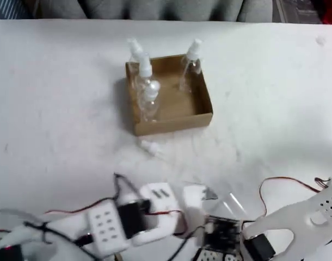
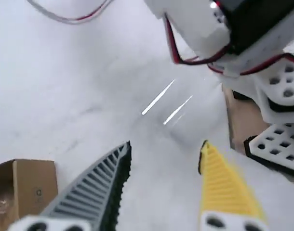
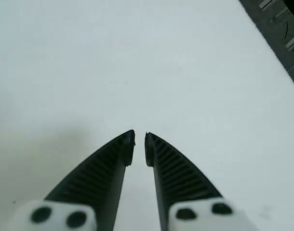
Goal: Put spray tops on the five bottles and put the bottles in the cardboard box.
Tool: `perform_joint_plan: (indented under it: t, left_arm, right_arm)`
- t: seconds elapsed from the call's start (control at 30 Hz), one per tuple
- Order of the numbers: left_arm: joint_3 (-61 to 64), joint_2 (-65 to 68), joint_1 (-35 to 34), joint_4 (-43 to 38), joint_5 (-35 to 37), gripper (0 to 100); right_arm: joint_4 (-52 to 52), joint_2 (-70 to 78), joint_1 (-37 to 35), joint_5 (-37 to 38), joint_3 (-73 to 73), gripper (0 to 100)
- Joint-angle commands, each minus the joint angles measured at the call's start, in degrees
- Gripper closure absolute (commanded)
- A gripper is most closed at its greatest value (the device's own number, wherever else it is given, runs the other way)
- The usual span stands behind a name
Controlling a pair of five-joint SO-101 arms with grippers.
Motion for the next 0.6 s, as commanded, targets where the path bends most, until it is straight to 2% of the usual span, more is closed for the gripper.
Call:
perform_joint_plan:
  t: [0.0,0.17,0.27,0.57]
  left_arm:
    - [-8.09,15.34,1.80,-8.79,-0.62,79]
    - [-13.63,28.88,1.63,-15.65,-0.62,79]
    - [-18.20,35.47,1.45,-16.88,-0.62,79]
    - [-26.81,48.13,1.54,-16.88,-3.87,79]
  right_arm:
    - [0.31,0.13,1.45,0.53,-5.45,98.1]
    - [0.31,0.84,2.77,2.90,-6.51,98.1]
    - [0.48,0.84,3.03,5.45,-6.51,98.1]
    - [0.48,0.75,4.44,5.89,-6.77,98.1]
